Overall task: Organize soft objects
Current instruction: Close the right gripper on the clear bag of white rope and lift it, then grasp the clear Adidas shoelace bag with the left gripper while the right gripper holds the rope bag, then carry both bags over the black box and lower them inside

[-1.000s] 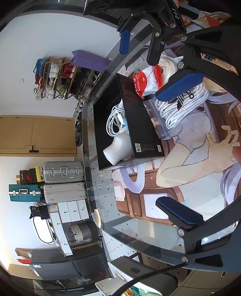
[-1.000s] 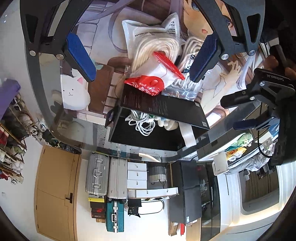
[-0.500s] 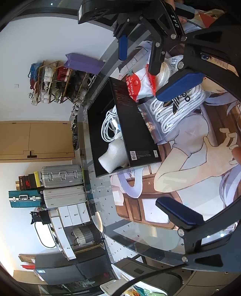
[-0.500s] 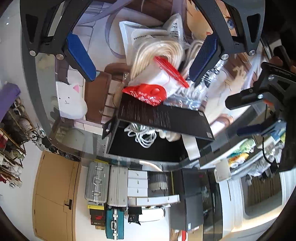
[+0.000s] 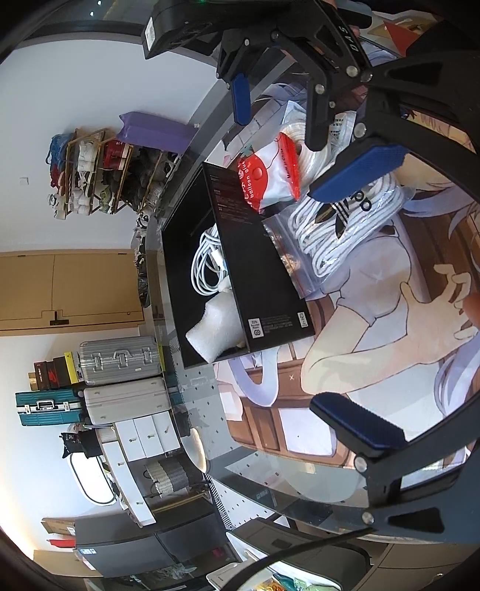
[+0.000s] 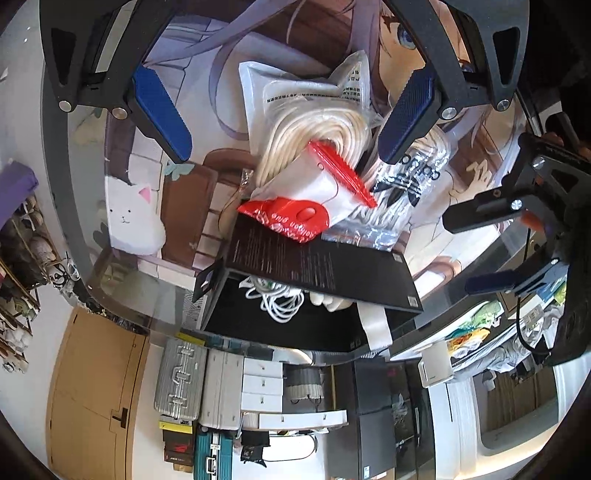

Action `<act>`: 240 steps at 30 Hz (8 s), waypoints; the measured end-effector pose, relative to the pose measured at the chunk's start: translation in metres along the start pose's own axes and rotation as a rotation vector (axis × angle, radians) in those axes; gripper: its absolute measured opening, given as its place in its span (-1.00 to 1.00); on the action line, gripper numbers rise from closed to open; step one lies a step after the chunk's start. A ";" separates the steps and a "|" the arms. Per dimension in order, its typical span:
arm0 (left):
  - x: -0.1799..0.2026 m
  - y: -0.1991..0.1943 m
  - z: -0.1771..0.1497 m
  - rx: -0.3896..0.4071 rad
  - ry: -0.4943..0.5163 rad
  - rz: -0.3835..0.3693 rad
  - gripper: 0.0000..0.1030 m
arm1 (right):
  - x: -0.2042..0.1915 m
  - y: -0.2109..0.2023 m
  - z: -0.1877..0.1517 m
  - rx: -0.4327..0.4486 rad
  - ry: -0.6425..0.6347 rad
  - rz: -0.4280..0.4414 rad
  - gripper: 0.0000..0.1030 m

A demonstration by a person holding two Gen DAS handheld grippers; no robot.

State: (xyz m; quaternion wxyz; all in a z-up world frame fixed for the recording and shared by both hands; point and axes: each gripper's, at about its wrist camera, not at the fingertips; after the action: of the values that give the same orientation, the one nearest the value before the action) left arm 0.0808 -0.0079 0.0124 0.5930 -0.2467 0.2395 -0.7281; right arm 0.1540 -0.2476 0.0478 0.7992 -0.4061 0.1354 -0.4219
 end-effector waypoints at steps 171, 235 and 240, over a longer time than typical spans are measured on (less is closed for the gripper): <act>0.016 -0.002 0.000 -0.058 0.004 -0.063 -0.10 | 0.013 -0.062 0.000 0.193 -0.046 0.031 -0.12; -0.027 0.054 0.084 0.020 -0.052 -0.043 -0.09 | 0.019 0.012 0.097 0.196 0.088 -0.015 -0.13; -0.033 0.060 0.082 0.000 -0.057 -0.037 -0.09 | 0.017 0.022 0.098 0.180 0.080 -0.013 -0.13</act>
State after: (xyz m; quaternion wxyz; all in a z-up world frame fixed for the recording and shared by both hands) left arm 0.1844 0.0084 0.0339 0.5862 -0.2718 0.2178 -0.7315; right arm 0.2317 -0.2019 0.0946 0.8237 -0.3164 0.1260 -0.4534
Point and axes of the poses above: each gripper's, at about its wrist camera, not at the fingertips, and y roughly the way its jaws point, x to its right, z to its top, and after that the axes turned 9 degrees about -z, right-handed
